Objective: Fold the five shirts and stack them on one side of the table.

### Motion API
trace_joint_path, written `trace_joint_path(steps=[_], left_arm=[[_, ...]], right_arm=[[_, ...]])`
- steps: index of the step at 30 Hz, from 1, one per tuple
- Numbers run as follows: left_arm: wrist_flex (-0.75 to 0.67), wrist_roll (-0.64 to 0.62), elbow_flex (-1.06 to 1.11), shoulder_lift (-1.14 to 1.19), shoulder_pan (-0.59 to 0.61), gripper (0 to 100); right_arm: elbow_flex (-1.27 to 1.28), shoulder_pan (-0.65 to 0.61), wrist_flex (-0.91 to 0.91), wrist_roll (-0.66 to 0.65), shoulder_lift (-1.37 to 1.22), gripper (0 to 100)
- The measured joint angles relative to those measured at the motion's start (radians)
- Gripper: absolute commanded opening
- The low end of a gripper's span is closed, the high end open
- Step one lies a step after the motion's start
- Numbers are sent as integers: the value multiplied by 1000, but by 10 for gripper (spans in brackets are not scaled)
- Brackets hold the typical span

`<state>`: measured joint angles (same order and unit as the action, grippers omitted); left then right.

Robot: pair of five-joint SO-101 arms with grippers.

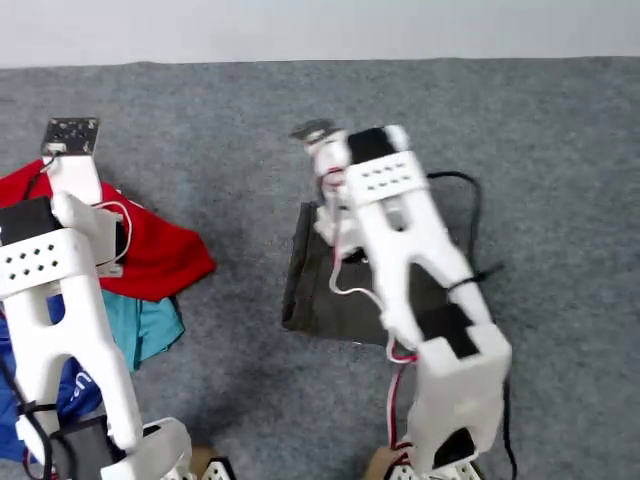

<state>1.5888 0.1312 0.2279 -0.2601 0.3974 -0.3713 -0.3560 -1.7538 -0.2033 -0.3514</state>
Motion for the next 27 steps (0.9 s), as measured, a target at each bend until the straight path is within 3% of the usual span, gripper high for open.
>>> trace_joint_path(steps=[4,14,27], left_arm=[[21,0,0,0,0,4],[28,0,0,0,0,4],[28,0,0,0,-87,4]], right_arm=[[130,77,0,63,58,228],[192,195,84,264,31,230],[192,264,315,285,-196,230]])
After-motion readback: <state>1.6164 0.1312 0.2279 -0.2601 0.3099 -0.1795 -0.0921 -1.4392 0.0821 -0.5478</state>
